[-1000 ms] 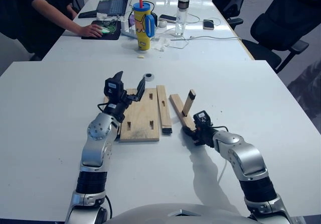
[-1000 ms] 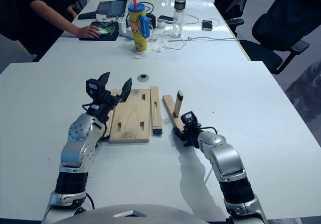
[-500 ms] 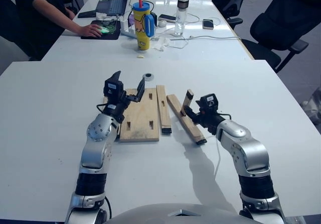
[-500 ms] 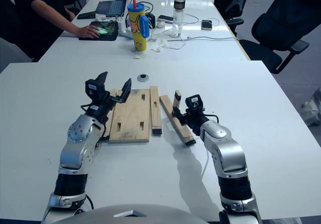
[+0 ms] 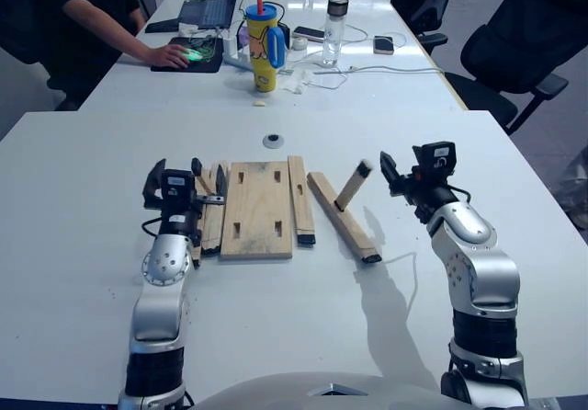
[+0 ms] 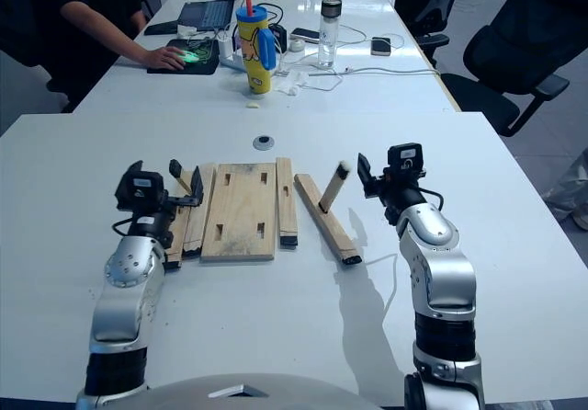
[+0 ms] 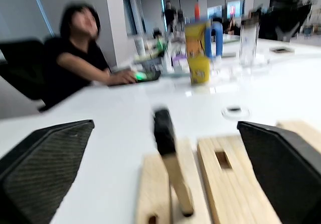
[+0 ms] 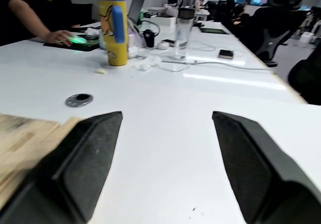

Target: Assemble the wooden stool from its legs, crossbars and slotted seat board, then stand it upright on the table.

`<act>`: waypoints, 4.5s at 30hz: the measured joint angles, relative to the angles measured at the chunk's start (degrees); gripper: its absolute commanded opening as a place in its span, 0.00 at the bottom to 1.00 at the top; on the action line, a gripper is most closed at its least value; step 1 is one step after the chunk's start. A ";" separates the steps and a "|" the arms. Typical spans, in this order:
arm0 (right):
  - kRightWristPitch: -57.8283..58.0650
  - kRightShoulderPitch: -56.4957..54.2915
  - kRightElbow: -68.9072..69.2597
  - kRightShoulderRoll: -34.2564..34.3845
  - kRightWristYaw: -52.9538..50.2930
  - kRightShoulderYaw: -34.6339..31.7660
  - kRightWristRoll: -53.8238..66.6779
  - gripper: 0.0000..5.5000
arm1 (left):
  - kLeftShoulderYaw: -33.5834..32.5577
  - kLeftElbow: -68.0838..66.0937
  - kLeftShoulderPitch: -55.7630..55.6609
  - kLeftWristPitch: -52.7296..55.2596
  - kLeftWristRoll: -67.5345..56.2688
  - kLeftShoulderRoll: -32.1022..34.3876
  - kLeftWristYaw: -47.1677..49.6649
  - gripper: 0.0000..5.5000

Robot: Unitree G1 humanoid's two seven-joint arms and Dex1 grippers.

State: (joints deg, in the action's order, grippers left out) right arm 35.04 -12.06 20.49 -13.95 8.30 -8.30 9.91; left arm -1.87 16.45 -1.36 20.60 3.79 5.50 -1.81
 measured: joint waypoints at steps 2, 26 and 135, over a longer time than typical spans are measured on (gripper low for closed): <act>-1.00 -0.41 -0.01 0.72 -0.53 -0.07 0.01 0.60 | -0.05 -2.30 -1.16 0.73 -0.45 -0.05 -0.14 0.80; -6.37 -1.51 -2.75 3.58 -3.00 -0.25 -0.42 0.60 | -0.80 -6.64 -5.20 1.29 -1.62 1.06 -0.70 0.14; -17.74 -11.81 -11.54 -13.93 54.66 15.44 23.90 0.37 | 18.72 -10.43 -9.72 8.44 -19.49 37.89 -48.27 0.52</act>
State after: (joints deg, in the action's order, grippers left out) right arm 17.30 -23.87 8.95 -27.89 62.97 7.14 33.81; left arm 16.86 6.02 -11.07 29.04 -15.69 43.39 -50.08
